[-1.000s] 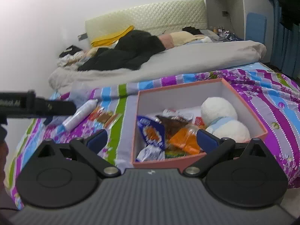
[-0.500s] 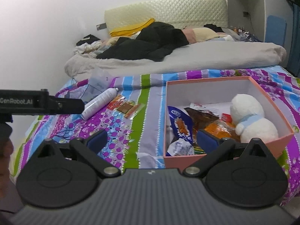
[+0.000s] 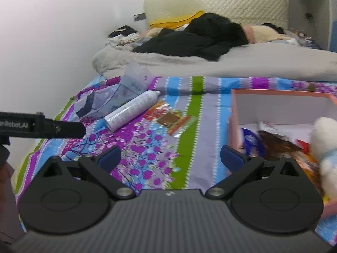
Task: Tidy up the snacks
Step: 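Withdraw both open tools from the pink box, then reach the right tool to the red-labelled spicy strip packet and grasp it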
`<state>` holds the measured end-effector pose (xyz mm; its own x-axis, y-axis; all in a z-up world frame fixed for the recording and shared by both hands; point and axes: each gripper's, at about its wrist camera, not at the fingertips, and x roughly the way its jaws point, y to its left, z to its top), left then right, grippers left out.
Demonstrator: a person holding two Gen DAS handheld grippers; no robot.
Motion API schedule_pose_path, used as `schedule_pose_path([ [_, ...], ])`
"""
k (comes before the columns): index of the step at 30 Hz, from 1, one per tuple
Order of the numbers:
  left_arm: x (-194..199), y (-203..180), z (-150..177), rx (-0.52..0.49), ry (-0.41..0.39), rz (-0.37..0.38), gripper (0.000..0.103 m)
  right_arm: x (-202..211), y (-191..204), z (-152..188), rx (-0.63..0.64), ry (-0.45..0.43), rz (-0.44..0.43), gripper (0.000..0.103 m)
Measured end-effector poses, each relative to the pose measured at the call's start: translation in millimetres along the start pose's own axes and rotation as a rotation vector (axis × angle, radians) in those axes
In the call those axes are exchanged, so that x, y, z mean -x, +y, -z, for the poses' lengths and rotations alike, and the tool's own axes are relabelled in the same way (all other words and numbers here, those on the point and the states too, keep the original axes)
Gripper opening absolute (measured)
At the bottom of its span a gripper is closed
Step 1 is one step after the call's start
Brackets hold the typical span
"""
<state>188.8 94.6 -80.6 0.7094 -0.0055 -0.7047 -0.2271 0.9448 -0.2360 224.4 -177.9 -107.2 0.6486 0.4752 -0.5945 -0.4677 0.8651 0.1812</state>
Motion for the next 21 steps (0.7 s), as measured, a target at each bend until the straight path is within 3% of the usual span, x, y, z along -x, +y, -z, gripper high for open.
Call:
schedule_pose_path([
  [6,-42.8,38.0,-8.6,0.072,0.016,-0.036,0.091,-61.3,11.7,-10.0,0.060,0.008,-0.057,0.101],
  [15,-108.5,79.7,-11.5,0.144,0.074,-0.056,0.090,-191.5,10.8,-25.9,0.174,0.081,-0.038,0.098],
  [21,-132.9,94.6,-9.0,0.160,0.099,-0.059,0.090,-270.7,6.0,-50.0,0.272,0.194,-0.109,0.098],
])
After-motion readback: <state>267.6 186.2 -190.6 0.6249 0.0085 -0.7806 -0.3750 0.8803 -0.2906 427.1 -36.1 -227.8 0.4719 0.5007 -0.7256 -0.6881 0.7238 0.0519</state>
